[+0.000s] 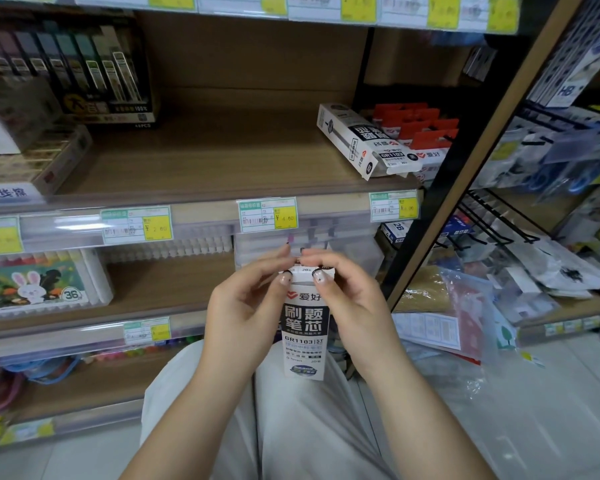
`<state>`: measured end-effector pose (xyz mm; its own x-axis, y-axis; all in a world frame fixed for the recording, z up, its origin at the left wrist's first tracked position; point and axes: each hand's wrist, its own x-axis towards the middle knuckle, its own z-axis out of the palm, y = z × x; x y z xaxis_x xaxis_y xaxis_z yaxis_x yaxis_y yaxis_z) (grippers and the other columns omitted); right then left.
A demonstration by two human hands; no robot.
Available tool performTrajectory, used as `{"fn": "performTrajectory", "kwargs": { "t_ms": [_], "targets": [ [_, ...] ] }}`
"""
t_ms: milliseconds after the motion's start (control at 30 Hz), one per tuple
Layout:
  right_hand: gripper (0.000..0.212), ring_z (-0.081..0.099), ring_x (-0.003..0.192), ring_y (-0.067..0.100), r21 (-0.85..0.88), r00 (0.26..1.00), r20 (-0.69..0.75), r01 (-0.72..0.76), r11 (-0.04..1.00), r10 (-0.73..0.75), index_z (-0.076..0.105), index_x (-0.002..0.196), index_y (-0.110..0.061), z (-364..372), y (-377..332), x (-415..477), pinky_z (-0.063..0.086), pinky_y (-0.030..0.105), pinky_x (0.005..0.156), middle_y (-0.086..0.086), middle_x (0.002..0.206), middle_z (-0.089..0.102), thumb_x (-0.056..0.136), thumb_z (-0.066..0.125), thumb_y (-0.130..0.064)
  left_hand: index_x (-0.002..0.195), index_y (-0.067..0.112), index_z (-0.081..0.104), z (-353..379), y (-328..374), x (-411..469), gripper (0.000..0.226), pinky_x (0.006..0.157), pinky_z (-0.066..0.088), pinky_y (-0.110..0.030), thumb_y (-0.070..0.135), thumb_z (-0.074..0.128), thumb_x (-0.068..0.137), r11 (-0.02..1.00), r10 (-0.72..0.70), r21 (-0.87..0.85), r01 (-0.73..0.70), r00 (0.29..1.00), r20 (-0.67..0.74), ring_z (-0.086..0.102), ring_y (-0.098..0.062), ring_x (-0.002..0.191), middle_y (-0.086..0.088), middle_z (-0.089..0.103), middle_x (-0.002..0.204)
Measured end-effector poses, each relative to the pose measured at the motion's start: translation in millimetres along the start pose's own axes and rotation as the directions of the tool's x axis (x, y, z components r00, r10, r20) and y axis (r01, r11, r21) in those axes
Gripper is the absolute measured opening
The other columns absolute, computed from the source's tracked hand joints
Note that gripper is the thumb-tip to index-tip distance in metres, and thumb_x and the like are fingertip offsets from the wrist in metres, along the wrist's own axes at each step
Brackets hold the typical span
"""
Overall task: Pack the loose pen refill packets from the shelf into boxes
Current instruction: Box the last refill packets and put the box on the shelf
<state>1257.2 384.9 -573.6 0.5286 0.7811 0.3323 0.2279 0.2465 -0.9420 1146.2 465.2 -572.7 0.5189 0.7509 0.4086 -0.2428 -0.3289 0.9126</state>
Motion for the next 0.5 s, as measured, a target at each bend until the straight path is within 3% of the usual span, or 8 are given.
{"fn": "performTrajectory", "kwargs": {
  "t_ms": [100,267,367,500],
  "targets": [
    [0.018,0.057,0.115,0.013,0.006,1.000,0.019,0.004,1.000,-0.004,0.066,0.099,-0.027,-4.1,-0.4,-2.8,0.043,0.025,0.098,0.002,0.115,0.065,0.086,0.053,-0.030,0.092,0.031,0.069,-1.5,-2.1,-1.0,0.028,0.083,0.048,-0.012,0.007,0.056,0.083,1.000,-0.009,-0.020,0.009,1.000,0.019,0.062,-0.002,0.108,0.026,0.067,0.107],
    [0.021,0.057,0.114,0.010,-0.028,1.000,0.013,0.011,1.000,-0.010,0.067,0.100,-0.026,-6.5,-0.6,-2.7,0.042,0.021,0.096,0.001,0.116,0.065,0.089,0.051,-0.020,0.092,0.026,0.069,-1.5,-2.9,0.3,0.025,0.081,0.049,-0.012,0.006,0.056,0.082,0.999,-0.015,-0.045,0.017,0.999,0.030,0.063,-0.002,0.105,0.016,0.067,0.109],
    [0.023,0.055,0.113,0.005,-0.203,0.997,-0.039,0.058,0.977,-0.067,0.068,0.106,-0.025,-8.8,0.6,-3.7,0.045,0.019,0.091,-0.001,0.121,0.059,0.088,0.054,-0.021,0.093,0.028,0.068,-2.1,-3.5,2.0,0.029,0.081,0.051,-0.015,0.003,0.057,0.083,1.000,0.020,0.008,-0.020,0.999,0.045,0.062,0.000,0.106,0.011,0.065,0.111],
    [0.024,0.056,0.105,0.005,-0.490,0.939,-0.125,0.223,0.843,-0.322,0.070,0.108,-0.012,-9.0,3.6,-5.1,0.048,0.018,0.088,-0.003,0.115,0.058,0.089,0.056,-0.017,0.097,0.031,0.066,-2.0,-3.0,5.4,0.027,0.083,0.053,-0.021,0.009,0.057,0.084,0.968,0.126,0.209,-0.142,0.988,0.088,0.061,0.003,0.105,0.011,0.063,0.114]
  ]
}}
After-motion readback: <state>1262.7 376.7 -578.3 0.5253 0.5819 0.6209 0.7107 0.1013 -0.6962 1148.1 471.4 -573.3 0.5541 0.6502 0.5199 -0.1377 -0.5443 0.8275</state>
